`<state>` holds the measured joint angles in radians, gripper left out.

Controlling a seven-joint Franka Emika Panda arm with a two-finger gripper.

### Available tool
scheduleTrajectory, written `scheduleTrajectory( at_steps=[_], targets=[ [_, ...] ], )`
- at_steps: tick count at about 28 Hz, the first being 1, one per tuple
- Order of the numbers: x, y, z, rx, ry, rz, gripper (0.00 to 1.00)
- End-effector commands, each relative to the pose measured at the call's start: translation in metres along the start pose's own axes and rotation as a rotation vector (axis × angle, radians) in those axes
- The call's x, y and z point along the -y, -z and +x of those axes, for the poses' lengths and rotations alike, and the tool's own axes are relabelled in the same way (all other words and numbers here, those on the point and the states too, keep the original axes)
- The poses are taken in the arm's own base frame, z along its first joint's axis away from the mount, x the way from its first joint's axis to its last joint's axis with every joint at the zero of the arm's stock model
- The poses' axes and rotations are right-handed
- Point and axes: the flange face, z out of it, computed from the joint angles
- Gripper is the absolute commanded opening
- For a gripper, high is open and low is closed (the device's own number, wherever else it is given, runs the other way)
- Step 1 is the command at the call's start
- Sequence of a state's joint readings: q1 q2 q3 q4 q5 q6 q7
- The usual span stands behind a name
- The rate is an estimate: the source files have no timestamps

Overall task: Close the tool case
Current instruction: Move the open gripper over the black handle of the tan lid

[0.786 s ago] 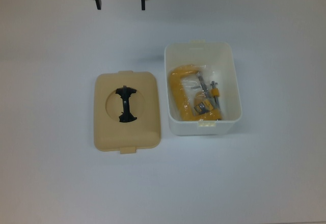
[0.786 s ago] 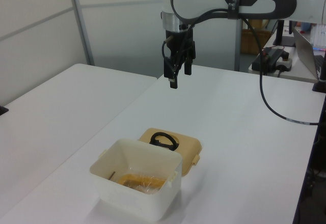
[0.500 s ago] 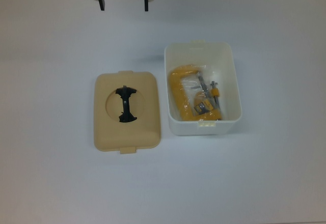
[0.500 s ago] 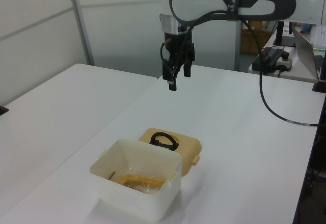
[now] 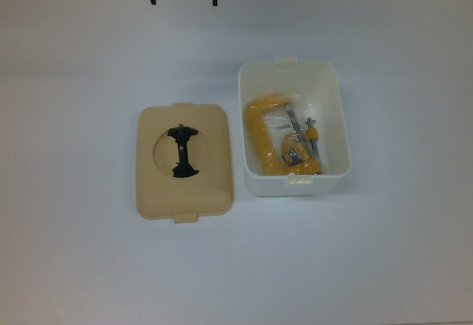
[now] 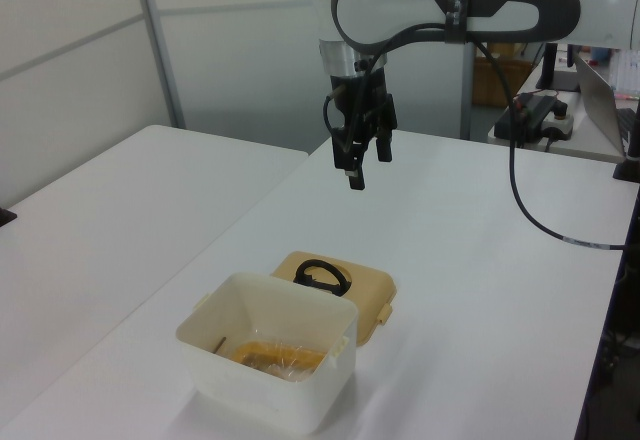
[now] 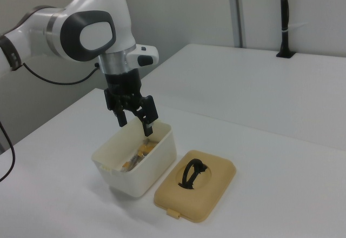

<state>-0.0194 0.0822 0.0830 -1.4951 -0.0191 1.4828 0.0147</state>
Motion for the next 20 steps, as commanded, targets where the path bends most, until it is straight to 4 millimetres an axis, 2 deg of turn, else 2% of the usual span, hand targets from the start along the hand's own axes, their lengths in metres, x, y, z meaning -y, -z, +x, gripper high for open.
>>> scheduleTrajectory(
  at_steps=[1, 8, 15, 20],
  targets=[
    [0.001, -0.013, 0.004, 0.029, -0.01, -0.023, 1.0],
    [-0.008, -0.022, 0.012, 0.011, -0.006, -0.061, 1.0],
    [-0.022, -0.044, 0.039, -0.167, -0.019, -0.065, 1.0],
    [-0.024, -0.06, 0.053, -0.213, -0.002, -0.074, 1.0]
  ],
)
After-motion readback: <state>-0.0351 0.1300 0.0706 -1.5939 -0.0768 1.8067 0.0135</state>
